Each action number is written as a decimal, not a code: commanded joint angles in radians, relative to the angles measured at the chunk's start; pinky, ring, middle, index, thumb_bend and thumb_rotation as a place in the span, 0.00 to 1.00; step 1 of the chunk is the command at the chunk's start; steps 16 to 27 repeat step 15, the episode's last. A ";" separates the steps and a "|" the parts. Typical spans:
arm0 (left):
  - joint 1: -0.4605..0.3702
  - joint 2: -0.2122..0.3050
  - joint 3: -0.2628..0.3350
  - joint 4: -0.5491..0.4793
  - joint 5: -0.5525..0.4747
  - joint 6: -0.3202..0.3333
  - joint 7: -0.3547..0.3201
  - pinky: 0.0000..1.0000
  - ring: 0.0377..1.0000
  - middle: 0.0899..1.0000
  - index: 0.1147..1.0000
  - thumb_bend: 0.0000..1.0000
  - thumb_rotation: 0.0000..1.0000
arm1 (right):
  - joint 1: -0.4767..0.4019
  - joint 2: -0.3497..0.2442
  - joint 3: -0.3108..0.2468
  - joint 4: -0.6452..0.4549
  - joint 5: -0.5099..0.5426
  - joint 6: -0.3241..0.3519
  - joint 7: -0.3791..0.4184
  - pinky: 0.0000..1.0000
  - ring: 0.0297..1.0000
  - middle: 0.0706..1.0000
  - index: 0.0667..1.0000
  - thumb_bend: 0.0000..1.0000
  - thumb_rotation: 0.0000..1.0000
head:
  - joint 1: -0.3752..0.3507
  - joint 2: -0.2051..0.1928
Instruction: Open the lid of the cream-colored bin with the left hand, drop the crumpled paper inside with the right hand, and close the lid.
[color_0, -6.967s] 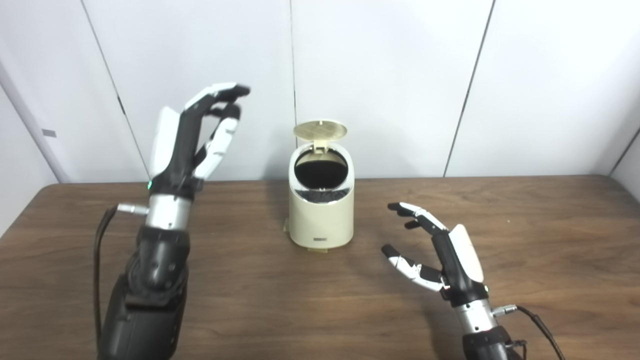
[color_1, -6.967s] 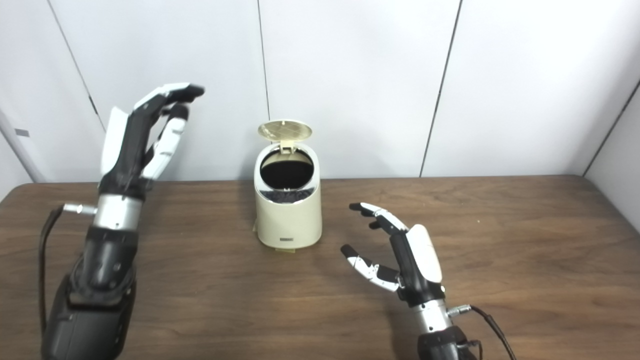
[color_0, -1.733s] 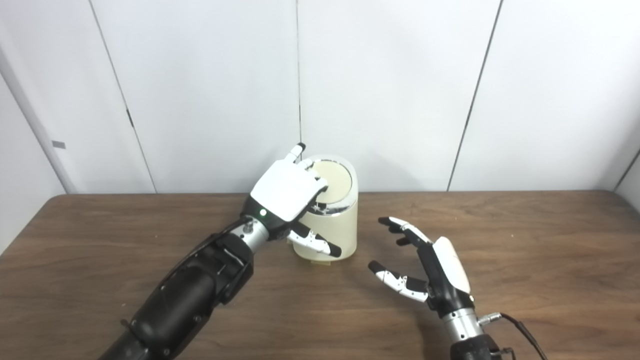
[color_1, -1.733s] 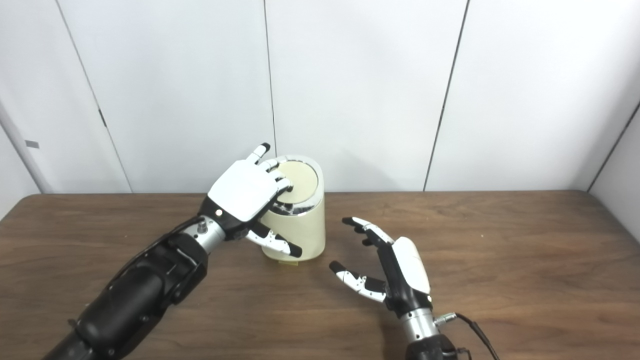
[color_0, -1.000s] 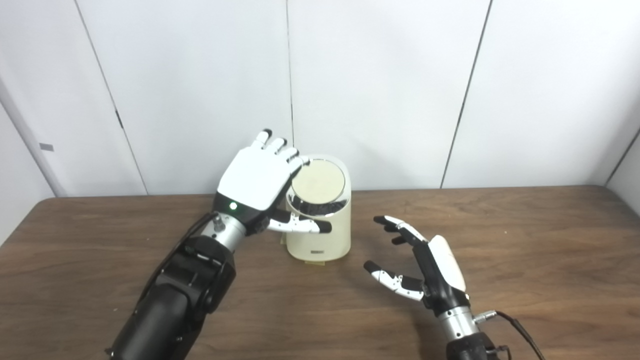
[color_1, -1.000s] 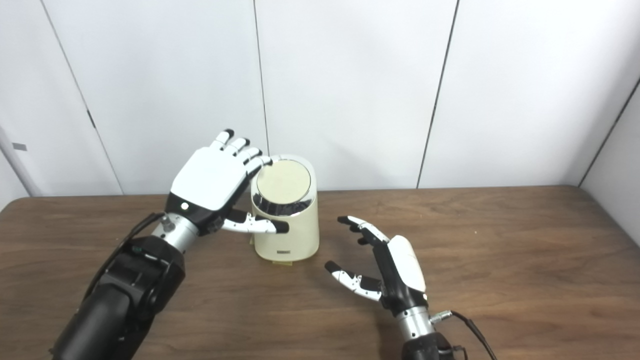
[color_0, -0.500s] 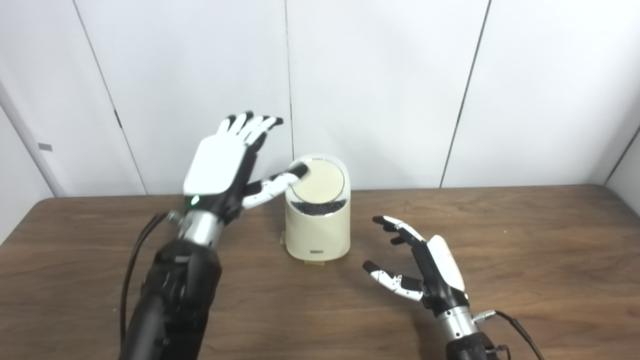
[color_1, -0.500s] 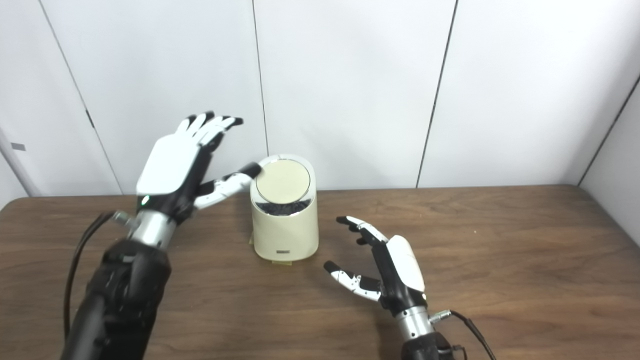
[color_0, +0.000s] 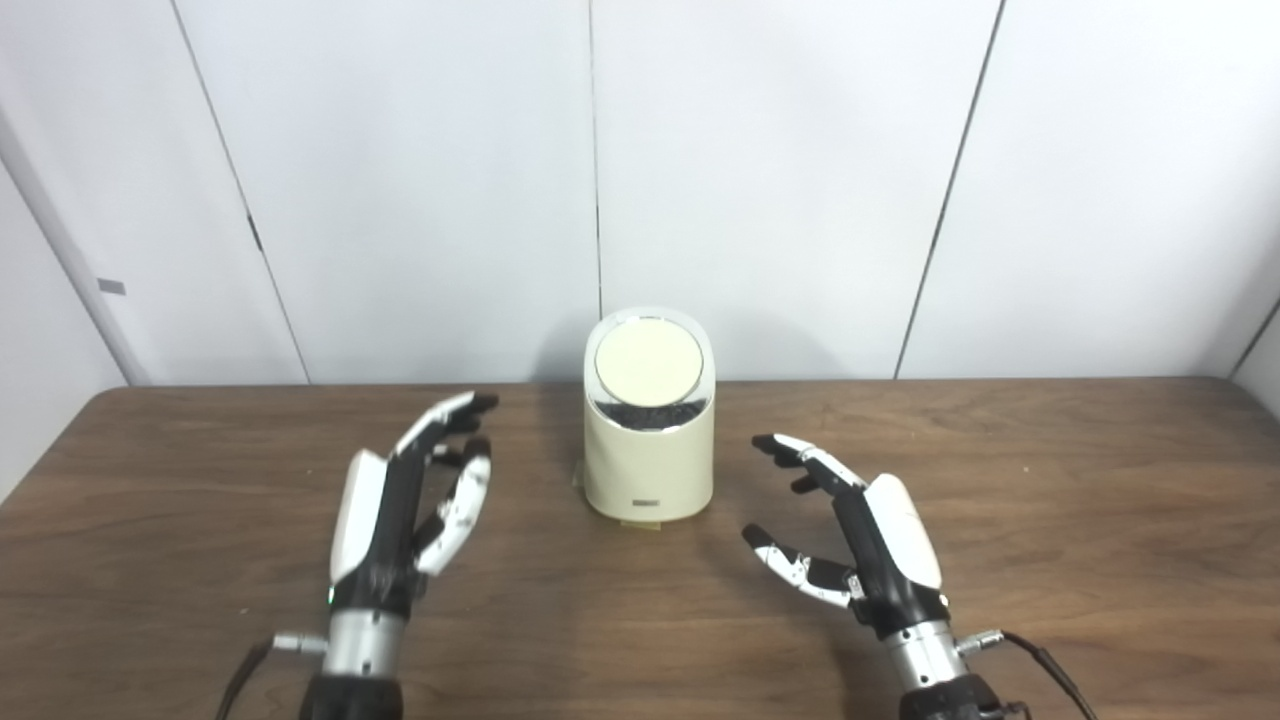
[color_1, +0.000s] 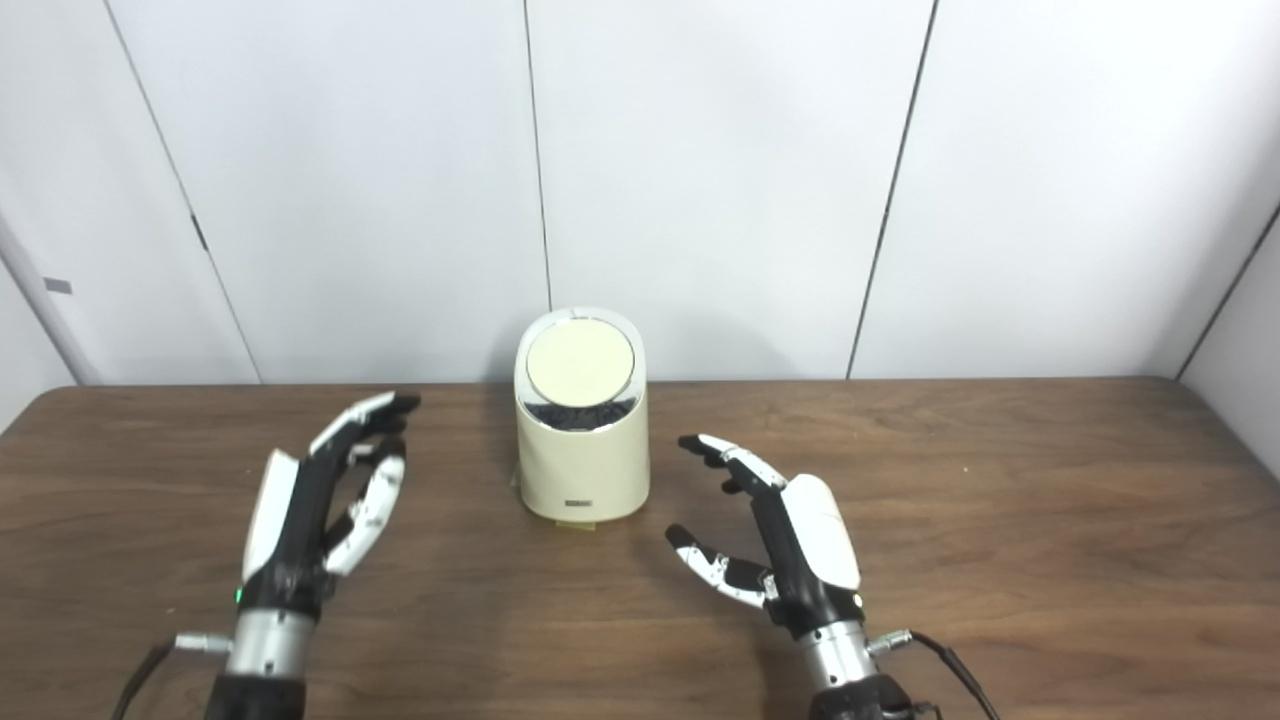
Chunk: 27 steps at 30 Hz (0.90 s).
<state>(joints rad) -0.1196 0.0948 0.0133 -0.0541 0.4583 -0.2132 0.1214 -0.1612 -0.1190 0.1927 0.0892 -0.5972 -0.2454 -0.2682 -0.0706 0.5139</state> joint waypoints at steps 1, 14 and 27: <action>-0.013 0.001 -0.007 0.004 0.004 -0.071 0.046 0.66 0.76 0.78 0.77 0.20 0.69 | 0.052 0.011 0.004 -0.008 0.011 -0.044 -0.023 0.62 0.74 0.76 0.74 0.17 0.16 | 0.001 0.006; 0.110 -0.006 -0.031 -0.004 -0.020 -0.147 0.075 0.61 0.72 0.74 0.73 0.21 0.42 | 0.136 0.022 -0.025 -0.102 -0.015 -0.071 -0.075 0.48 0.61 0.70 0.66 0.30 0.13 | -0.015 0.006; 0.117 -0.007 -0.034 -0.005 -0.011 -0.143 0.078 0.60 0.71 0.73 0.72 0.21 0.39 | 0.144 0.021 -0.027 -0.111 -0.013 -0.069 -0.071 0.48 0.61 0.70 0.66 0.30 0.13 | -0.015 0.005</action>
